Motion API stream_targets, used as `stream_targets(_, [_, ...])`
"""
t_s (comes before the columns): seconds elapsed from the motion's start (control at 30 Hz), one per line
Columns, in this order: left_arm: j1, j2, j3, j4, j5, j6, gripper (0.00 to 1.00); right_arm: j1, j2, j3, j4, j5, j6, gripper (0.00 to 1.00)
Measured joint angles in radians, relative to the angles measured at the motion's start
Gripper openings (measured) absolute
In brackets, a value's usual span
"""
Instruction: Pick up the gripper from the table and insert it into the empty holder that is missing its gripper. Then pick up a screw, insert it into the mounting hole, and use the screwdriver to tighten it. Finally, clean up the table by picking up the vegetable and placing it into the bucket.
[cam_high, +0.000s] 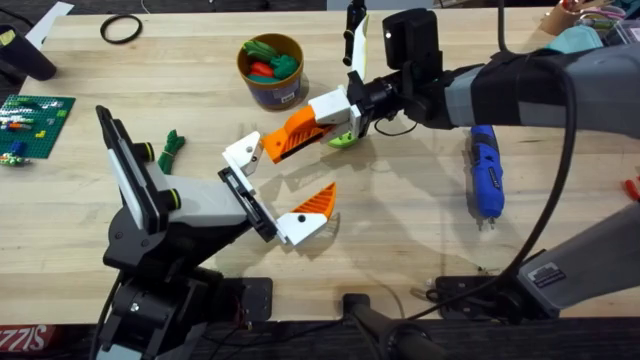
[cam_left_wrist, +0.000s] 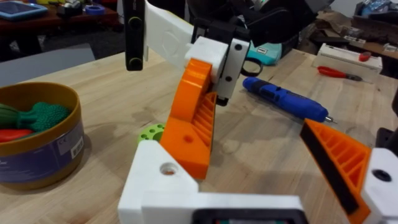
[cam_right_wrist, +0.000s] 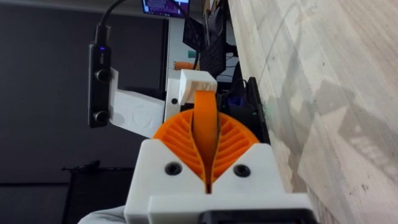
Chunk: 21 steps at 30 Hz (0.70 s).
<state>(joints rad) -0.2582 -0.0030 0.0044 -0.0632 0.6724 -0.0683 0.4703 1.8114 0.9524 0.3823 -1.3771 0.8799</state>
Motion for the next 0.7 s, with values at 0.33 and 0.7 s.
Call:
stream_targets(0.33, [0.001, 0.003, 0.002, 0.005, -0.004, 0.0, 0.986, -0.003, 0.0, 0.0, -0.013, 0.0, 0.007, 0.014])
stream_targets(0.7, [0.001, 0.003, 0.002, 0.005, -0.005, 0.0, 0.986, -0.003, 0.0, -0.001, 0.049, -0.008, 0.035, 0.014])
